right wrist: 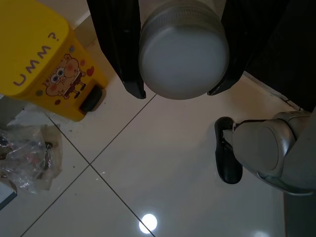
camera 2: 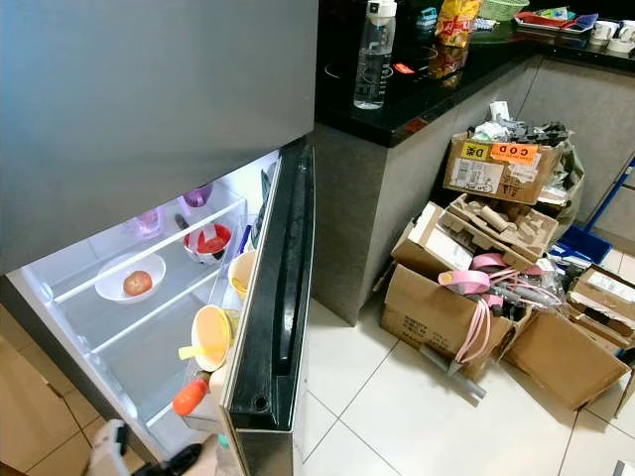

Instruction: Restocking fridge

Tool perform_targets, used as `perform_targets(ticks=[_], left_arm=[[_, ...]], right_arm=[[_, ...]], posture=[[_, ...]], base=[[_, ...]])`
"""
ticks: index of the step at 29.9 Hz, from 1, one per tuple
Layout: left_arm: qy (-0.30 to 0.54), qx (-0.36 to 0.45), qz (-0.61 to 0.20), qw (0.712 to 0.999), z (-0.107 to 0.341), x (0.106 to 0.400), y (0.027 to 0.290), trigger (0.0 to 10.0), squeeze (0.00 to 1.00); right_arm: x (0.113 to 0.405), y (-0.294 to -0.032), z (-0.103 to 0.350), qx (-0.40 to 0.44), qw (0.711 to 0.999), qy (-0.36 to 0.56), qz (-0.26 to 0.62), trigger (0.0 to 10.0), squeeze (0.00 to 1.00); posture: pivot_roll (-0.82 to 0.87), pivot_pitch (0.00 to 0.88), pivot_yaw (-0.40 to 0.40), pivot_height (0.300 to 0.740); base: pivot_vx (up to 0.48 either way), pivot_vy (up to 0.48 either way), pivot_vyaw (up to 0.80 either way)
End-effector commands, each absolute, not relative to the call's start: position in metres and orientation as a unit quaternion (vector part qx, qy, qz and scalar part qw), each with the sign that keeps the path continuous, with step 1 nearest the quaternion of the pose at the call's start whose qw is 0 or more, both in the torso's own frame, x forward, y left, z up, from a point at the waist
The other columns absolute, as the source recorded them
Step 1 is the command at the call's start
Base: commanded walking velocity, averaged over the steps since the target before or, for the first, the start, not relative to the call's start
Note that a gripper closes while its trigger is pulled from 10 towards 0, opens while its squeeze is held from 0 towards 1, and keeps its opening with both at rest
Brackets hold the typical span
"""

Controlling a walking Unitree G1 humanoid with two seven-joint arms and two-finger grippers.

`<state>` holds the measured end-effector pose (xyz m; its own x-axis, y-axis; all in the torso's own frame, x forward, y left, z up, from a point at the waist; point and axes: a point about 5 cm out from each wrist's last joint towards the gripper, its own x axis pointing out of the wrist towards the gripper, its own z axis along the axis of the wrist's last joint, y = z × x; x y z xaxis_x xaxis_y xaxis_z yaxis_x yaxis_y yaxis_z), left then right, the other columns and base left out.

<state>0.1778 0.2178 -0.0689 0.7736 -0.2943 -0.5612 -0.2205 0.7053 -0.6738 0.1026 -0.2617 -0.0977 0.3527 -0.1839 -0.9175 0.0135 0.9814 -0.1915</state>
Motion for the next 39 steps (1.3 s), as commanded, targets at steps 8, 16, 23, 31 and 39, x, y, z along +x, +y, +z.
perform_targets(ticks=[8, 16, 23, 31, 39], left_arm=[[0.200, -0.438, 0.022, 0.876, -0.041, 0.210, 0.246, 0.0, 0.00], [0.167, -0.497, -0.129, 0.842, -0.025, 0.233, 0.211, 0.0, 0.00], [0.168, -0.508, -0.236, 0.811, -0.018, 0.237, 0.184, 4.6, 0.00], [0.183, -0.500, -0.317, 0.785, -0.014, 0.238, 0.163, 10.0, 0.00], [0.208, -0.482, -0.386, 0.759, -0.014, 0.235, 0.136, 10.0, 0.00]], right_arm=[[0.102, -0.262, -0.098, -0.079, 0.817, 0.569, -0.058, 10.0, 0.00], [0.102, -0.262, -0.098, -0.080, 0.817, 0.568, -0.057, 10.0, 0.00], [0.102, -0.262, -0.098, -0.081, 0.817, 0.569, -0.056, 10.0, 0.00], [0.103, -0.263, -0.097, -0.084, 0.818, 0.567, -0.057, 10.0, 0.00], [0.103, -0.262, -0.098, -0.084, 0.817, 0.567, -0.055, 10.0, 0.00]], posture=[[-0.06, 0.000, -0.010, 0.740], [-0.06, 0.000, -0.010, 0.740], [-0.06, 0.000, -0.011, 0.740], [-0.06, 0.000, -0.009, 0.740], [-0.07, 0.000, -0.006, 0.740]], base=[[0.000, 0.000, 0.00], [0.000, 0.000, 0.00], [0.000, 0.000, 0.00], [0.000, 0.000, 0.00], [0.000, 0.000, 0.00]])
